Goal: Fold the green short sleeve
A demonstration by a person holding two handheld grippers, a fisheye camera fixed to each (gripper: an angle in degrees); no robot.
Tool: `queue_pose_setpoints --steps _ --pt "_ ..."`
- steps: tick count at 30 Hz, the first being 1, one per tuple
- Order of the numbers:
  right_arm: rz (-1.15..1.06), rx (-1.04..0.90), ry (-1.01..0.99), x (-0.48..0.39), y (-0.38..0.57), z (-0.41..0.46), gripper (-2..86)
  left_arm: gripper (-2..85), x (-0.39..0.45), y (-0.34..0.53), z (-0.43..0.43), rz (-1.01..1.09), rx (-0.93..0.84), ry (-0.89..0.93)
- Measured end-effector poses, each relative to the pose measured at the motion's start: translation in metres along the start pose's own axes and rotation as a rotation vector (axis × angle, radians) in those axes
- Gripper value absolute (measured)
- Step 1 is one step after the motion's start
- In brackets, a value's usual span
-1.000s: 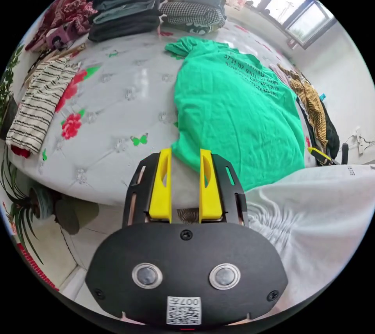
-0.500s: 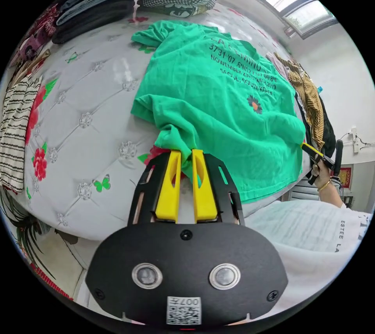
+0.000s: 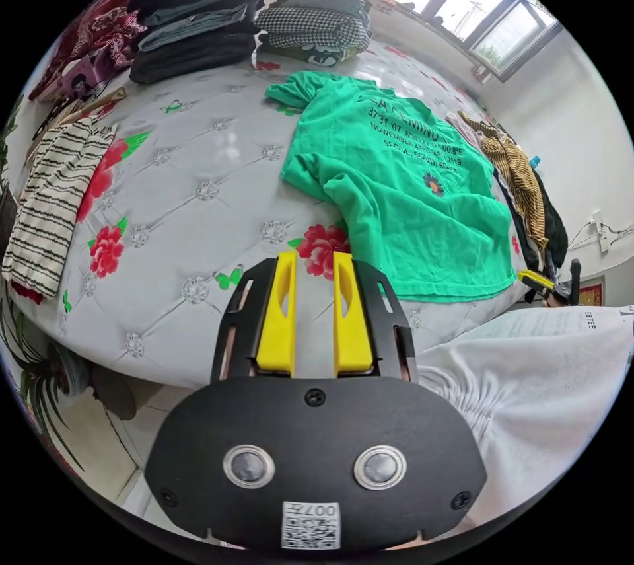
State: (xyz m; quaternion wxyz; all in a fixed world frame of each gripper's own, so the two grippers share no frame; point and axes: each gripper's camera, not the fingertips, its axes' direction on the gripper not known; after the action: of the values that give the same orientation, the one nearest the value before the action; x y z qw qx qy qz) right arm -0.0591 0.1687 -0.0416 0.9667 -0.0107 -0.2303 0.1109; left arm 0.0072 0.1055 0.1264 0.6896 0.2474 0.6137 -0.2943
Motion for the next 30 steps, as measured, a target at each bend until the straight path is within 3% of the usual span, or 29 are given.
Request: queue_pose_setpoints --steps 6,12,14,19,22,25,28,30 --pt "-0.021 -0.052 0.031 -0.005 -0.015 0.02 5.4 12.0 0.001 -0.027 0.03 0.037 -0.06 0.046" --pt "-0.088 -0.078 0.017 -0.02 -0.026 0.012 1.3 10.6 0.022 -0.06 0.061 0.075 -0.116 -0.043" --pt "-0.1 -0.068 0.0 -0.021 -0.027 0.004 0.6 0.8 0.03 -0.069 0.062 0.094 -0.116 0.032" --pt "-0.064 -0.056 -0.043 -0.011 -0.023 -0.007 0.0 0.8 0.059 -0.068 0.037 0.264 -0.012 0.188" --pt "-0.043 -0.071 -0.059 -0.01 -0.022 -0.005 -0.1 5.9 0.082 -0.07 0.039 0.389 -0.105 0.391" --pt "-0.05 -0.091 -0.05 -0.016 -0.024 -0.003 -0.1 8.0 0.095 -0.064 0.04 0.418 -0.105 0.246" --pt "-0.068 -0.084 -0.043 -0.02 -0.024 -0.008 -0.1 7.3 0.067 -0.05 0.024 0.261 0.022 0.036" --pt "-0.065 -0.085 -0.04 -0.018 -0.022 -0.009 -0.1 8.1 0.039 -0.039 0.014 0.163 0.087 0.019"
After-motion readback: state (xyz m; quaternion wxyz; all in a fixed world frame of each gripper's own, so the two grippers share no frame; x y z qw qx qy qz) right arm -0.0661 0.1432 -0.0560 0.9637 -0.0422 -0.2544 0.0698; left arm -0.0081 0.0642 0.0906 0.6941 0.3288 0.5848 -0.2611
